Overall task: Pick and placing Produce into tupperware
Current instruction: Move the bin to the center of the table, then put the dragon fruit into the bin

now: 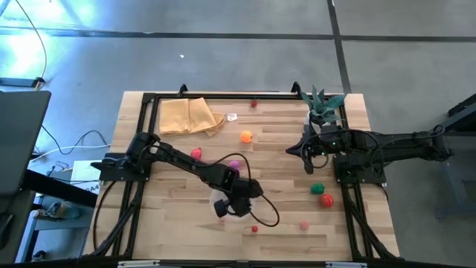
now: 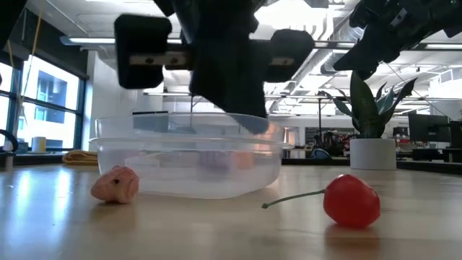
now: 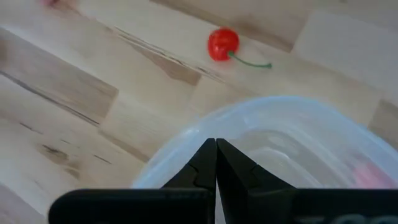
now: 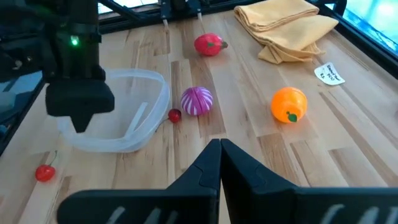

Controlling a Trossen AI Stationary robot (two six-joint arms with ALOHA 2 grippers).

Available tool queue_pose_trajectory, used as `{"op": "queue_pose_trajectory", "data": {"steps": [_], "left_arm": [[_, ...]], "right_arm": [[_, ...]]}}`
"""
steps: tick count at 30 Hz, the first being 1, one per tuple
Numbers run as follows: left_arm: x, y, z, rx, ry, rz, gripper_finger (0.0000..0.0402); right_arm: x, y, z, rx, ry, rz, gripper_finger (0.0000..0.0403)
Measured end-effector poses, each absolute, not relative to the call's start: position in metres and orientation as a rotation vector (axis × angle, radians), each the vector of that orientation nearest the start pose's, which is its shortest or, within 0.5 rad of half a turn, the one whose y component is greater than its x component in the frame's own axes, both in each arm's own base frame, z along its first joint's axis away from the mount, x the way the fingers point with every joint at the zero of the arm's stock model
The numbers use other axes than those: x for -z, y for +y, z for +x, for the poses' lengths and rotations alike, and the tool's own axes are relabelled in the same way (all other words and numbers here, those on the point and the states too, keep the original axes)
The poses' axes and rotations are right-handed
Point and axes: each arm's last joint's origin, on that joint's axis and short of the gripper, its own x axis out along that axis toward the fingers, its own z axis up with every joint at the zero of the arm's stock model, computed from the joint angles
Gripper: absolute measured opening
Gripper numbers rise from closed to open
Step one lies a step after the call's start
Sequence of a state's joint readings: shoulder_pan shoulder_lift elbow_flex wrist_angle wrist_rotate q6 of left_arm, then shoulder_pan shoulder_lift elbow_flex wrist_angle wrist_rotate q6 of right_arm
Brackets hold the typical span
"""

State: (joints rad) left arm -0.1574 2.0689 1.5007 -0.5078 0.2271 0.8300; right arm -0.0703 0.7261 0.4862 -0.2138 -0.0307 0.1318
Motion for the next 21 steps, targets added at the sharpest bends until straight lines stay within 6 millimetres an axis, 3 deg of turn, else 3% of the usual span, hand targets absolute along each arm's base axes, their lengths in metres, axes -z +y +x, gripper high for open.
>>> {"op": "queue_pose_trajectory", "data": {"steps": [11,16,21], "left_arm": [[-0.173,-0.067,0.414,0.666,1.056,0.789,0.0001],[-0.187,-0.063,0.409,0.59,1.213,0.819,0.0001],[-0.221,-0.053,0.395,0.505,1.236,0.849,0.0001]], "right_arm": [[-0.236,-0.01,0.161,0.069,0.454,0.152,0.0],[-0.241,-0.01,0.16,0.058,0.408,0.112,0.0],[-0.254,-0.009,0.147,0.019,0.314,0.084,0.0]]}}
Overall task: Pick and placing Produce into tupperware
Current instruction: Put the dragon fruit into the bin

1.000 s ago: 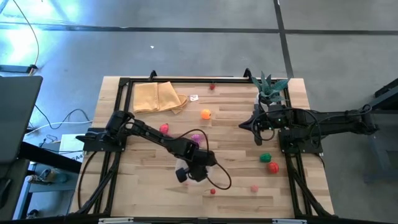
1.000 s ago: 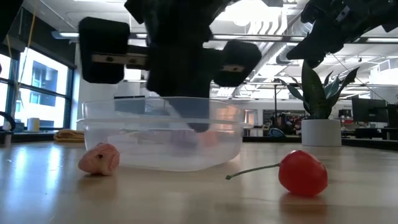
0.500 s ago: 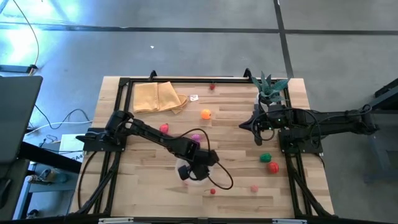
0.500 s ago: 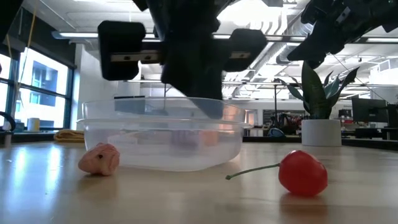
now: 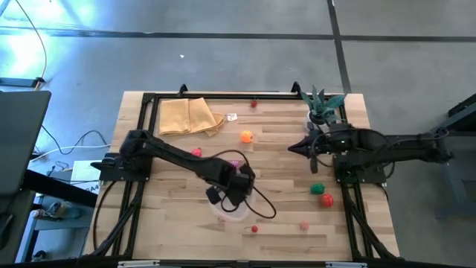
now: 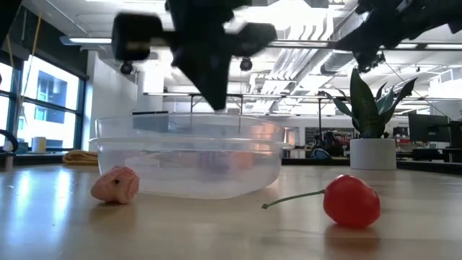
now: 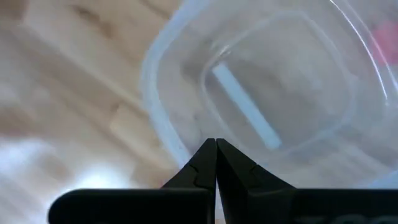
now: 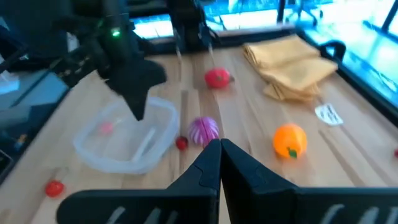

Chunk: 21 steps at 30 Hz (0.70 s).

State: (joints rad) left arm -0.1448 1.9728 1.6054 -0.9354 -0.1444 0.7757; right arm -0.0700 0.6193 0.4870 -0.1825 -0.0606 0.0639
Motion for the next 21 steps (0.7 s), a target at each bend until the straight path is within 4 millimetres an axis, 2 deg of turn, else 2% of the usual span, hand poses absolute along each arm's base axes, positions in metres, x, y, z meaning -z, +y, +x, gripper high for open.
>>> {"op": "queue_pose_trajectory", "data": {"steps": [7,14,21], "left_arm": [[-0.262,-0.018,0.361,0.336,1.229,0.783,0.0001],[-0.283,0.01,0.32,0.205,1.128,0.707,0.0001],[-0.273,0.027,0.278,0.168,0.978,0.611,0.0001]], "right_arm": [[-0.26,-0.007,0.119,0.02,0.289,0.094,0.0],[-0.256,-0.006,0.112,0.027,0.327,0.125,0.0],[-0.252,-0.006,0.113,0.031,0.375,0.139,0.0]]}}
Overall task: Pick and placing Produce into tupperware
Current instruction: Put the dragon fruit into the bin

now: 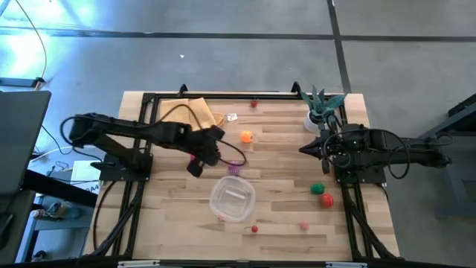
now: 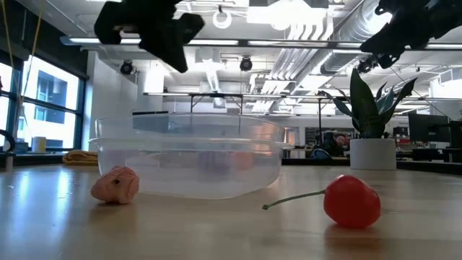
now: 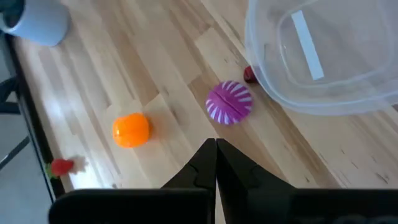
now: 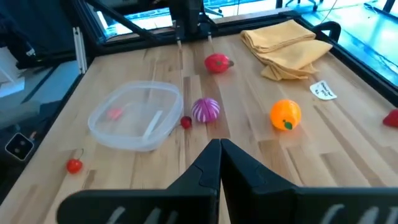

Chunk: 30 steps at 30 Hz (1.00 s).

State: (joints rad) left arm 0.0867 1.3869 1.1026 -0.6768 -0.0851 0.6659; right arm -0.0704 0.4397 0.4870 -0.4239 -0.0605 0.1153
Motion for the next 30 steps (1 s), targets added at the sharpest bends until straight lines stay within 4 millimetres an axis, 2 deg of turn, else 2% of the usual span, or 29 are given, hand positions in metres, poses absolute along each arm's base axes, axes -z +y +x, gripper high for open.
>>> {"op": "queue_pose_trajectory", "data": {"steps": [6,16,30], "left_arm": [[-0.254,0.025,0.254,0.136,0.937,0.623,0.0001],[-0.234,0.024,0.234,0.047,0.84,0.636,0.0001],[-0.215,0.035,0.217,-0.43,0.978,0.68,0.0001]], "right_arm": [[-0.251,-0.006,0.112,0.045,0.383,0.21,0.0],[-0.25,-0.006,0.112,0.05,0.391,0.23,0.0],[-0.25,-0.006,0.112,0.051,0.396,0.232,0.0]]}}
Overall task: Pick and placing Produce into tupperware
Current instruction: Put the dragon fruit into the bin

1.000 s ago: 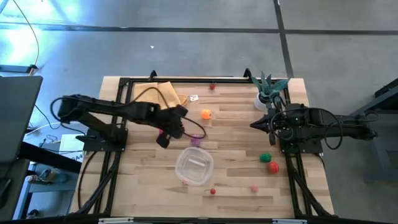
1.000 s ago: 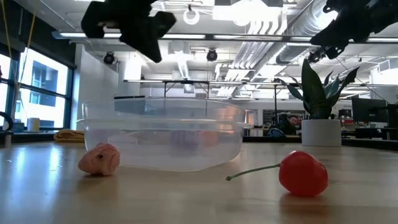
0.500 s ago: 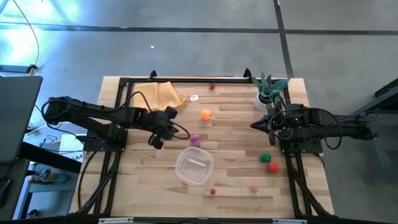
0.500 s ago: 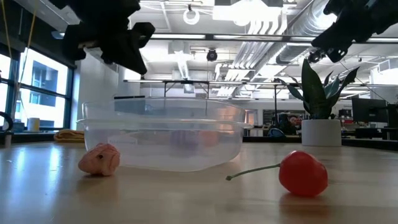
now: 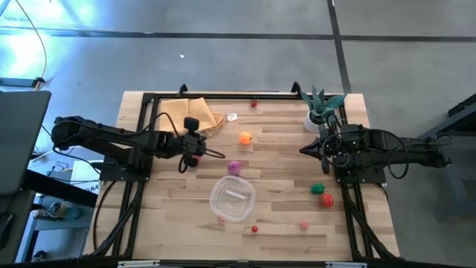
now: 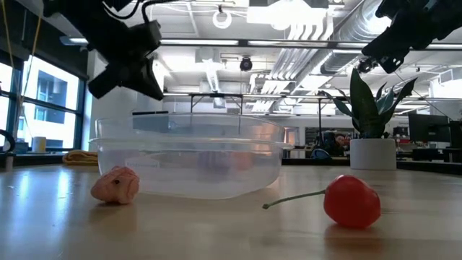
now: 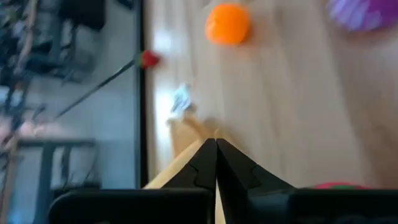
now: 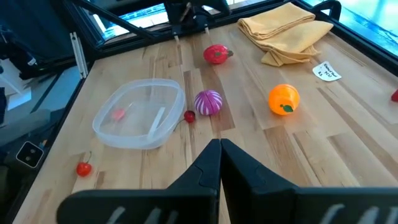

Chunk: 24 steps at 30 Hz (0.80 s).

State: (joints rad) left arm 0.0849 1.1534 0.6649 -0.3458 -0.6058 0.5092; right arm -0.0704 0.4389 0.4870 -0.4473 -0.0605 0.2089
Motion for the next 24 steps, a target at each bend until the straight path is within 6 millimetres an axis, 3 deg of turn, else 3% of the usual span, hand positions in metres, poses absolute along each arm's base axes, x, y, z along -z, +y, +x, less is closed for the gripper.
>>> {"op": "queue_pose_trajectory", "data": {"steps": [7,18,24], "left_arm": [[-0.202,0.037,0.209,-0.584,1.001,0.625,0.0001],[-0.207,0.043,0.209,-0.928,0.926,0.73,0.0001],[-0.204,0.043,0.209,-0.925,0.907,0.722,0.0001]], "right_arm": [[-0.25,-0.006,0.112,0.051,0.396,0.232,0.0],[-0.25,-0.006,0.112,0.051,0.397,0.232,0.0],[-0.25,-0.006,0.112,0.051,0.397,0.232,0.0]]}}
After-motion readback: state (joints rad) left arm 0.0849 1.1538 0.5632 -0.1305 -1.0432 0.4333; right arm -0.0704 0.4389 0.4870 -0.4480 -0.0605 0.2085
